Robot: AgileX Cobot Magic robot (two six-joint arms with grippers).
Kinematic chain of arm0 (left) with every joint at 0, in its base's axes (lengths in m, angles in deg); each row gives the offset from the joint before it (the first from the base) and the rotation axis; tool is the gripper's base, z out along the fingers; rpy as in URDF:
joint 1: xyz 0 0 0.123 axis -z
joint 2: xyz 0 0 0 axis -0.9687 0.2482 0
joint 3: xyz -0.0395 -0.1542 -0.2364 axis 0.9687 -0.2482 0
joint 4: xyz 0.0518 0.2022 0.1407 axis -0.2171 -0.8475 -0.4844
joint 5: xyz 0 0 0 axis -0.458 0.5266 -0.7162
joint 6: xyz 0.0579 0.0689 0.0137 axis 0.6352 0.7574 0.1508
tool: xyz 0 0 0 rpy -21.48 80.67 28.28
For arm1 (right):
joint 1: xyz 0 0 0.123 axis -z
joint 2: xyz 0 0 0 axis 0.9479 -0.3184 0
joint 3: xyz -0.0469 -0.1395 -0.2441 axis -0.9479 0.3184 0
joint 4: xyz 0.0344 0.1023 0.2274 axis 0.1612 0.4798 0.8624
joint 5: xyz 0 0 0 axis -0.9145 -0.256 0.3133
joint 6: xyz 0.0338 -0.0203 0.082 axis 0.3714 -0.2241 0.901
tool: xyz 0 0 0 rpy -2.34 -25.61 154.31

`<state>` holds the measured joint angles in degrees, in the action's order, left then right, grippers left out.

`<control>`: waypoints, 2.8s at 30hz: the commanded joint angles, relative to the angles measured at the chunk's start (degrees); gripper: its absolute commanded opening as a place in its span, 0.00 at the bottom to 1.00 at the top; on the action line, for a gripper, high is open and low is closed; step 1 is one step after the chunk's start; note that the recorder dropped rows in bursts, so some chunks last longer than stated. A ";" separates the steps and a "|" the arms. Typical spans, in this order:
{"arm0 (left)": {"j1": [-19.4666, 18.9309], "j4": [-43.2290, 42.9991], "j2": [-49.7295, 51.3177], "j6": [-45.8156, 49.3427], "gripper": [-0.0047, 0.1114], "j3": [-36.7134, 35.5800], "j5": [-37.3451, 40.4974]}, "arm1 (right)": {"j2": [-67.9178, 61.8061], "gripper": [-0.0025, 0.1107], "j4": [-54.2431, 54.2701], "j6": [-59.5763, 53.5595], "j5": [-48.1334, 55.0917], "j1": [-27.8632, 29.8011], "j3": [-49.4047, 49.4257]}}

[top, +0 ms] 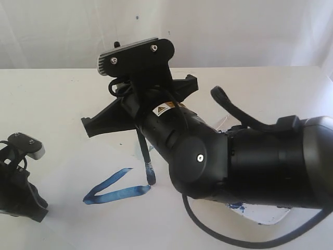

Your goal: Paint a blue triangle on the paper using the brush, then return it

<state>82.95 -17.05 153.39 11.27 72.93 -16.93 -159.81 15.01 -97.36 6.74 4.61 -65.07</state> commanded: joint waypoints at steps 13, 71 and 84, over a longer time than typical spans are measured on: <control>0.12 0.54 0.03 -0.06 0.04 -0.37 1.75 | 1.61 0.02 -5.18 3.46 -2.77 0.02 0.39; 0.12 0.54 0.03 -0.06 0.04 -0.37 2.15 | -5.59 0.02 -16.44 20.64 -11.51 1.45 -2.02; 0.12 0.54 0.03 -0.06 0.04 -0.37 2.15 | -4.55 0.02 -16.88 21.17 -1.11 5.22 -4.18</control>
<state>82.95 -17.05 153.39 11.27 72.93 -16.31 -164.28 -1.35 -76.57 5.66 9.59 -68.95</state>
